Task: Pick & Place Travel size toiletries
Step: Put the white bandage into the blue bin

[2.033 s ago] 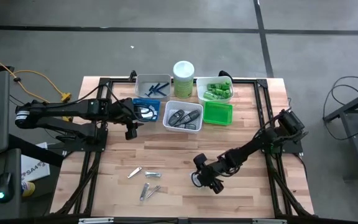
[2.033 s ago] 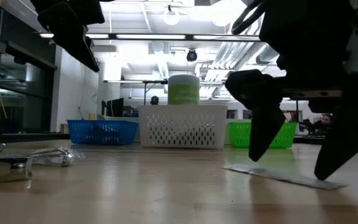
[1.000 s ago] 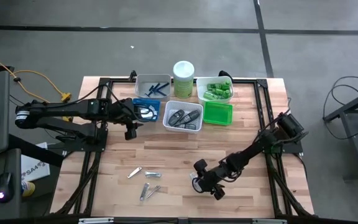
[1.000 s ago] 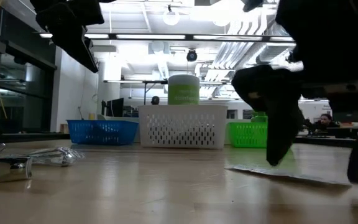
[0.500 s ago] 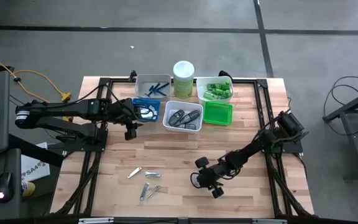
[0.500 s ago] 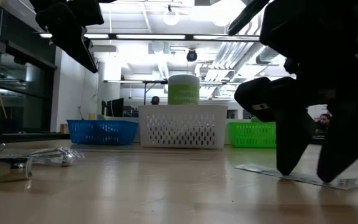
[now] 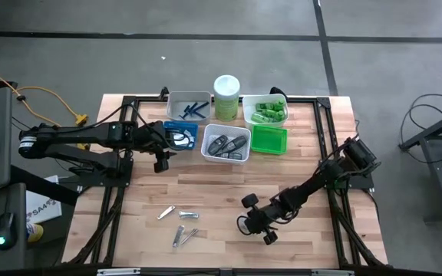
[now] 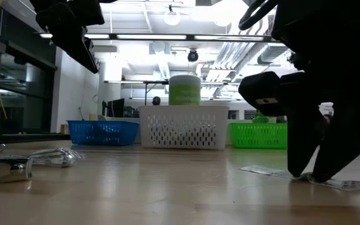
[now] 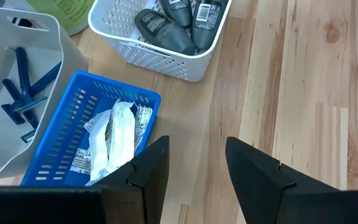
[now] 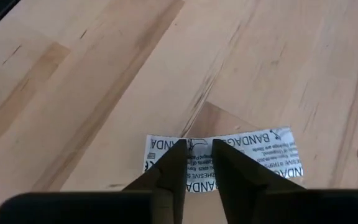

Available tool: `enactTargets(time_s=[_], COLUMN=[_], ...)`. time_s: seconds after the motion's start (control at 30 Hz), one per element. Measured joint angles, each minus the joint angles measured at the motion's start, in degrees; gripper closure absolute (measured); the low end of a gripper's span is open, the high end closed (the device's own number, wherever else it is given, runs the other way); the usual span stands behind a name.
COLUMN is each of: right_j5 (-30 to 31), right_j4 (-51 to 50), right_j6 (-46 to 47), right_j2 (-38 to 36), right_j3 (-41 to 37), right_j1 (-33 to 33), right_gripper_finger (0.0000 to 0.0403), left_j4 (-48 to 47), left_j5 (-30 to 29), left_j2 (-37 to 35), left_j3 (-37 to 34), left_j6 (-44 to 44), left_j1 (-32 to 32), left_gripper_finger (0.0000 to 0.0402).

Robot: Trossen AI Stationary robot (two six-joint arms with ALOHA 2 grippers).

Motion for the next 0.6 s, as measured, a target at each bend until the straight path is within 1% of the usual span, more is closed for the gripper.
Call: enactTargets(time_s=[0.17, 0.27, 0.37, 0.57, 0.6], right_j5=[-1.1, -2.6, -3.0, -3.6, -3.6], right_j4=[0.0, 2.5, 3.5, 4.3, 4.3], right_j6=[1.4, 1.5, 1.8, 2.2, 2.3], right_j2=[2.0, 3.7, 3.9, 4.0, 4.0], right_j3=[0.1, 0.3, 0.2, 0.2, 0.2], right_j1=[-0.3, -0.3, -0.3, -0.6, -0.6], right_gripper_finger=[0.0293, 0.0295, 0.0319, 0.0386, 0.0392], left_j4=[0.0, 0.0, -0.1, -0.1, -0.1], left_j5=[0.0, 0.0, 0.0, 0.0, 0.0], left_j2=[0.0, 0.0, 0.0, 0.0, 0.0], left_j3=[0.0, 0.0, 0.0, 0.0, 0.0], left_j6=[0.0, 0.0, 0.0, 0.0, 0.0], left_j1=[0.0, 0.0, 0.0, 0.0, 0.0], left_gripper_finger=[0.0245, 0.0245, 0.0245, 0.0245, 0.0245])
